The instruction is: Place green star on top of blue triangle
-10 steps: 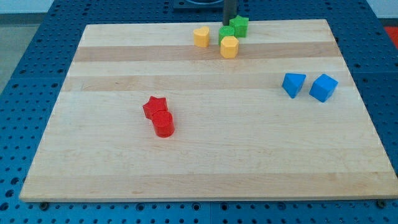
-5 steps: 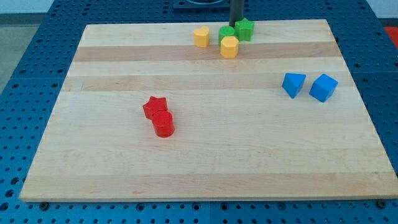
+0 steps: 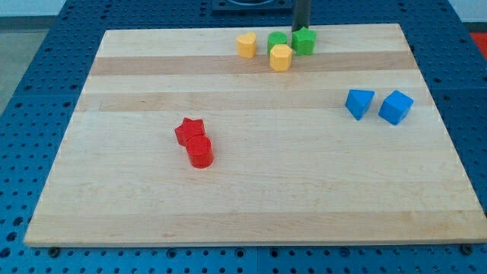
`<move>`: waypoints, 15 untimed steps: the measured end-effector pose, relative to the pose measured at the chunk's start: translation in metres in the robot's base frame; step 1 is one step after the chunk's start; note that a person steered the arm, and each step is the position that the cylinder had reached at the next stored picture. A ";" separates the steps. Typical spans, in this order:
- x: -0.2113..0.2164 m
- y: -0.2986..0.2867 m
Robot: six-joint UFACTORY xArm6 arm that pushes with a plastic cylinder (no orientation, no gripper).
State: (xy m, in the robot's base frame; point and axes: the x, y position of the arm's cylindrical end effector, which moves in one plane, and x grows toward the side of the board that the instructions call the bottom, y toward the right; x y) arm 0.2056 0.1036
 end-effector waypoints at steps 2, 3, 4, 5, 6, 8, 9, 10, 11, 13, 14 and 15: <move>0.002 0.001; 0.004 -0.012; 0.015 -0.015; 0.032 -0.015; 0.048 -0.015; 0.060 -0.027; 0.060 -0.041; 0.068 -0.052; 0.086 -0.052; 0.083 -0.036; 0.068 -0.036; 0.068 -0.032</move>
State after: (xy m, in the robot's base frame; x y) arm 0.2735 0.0714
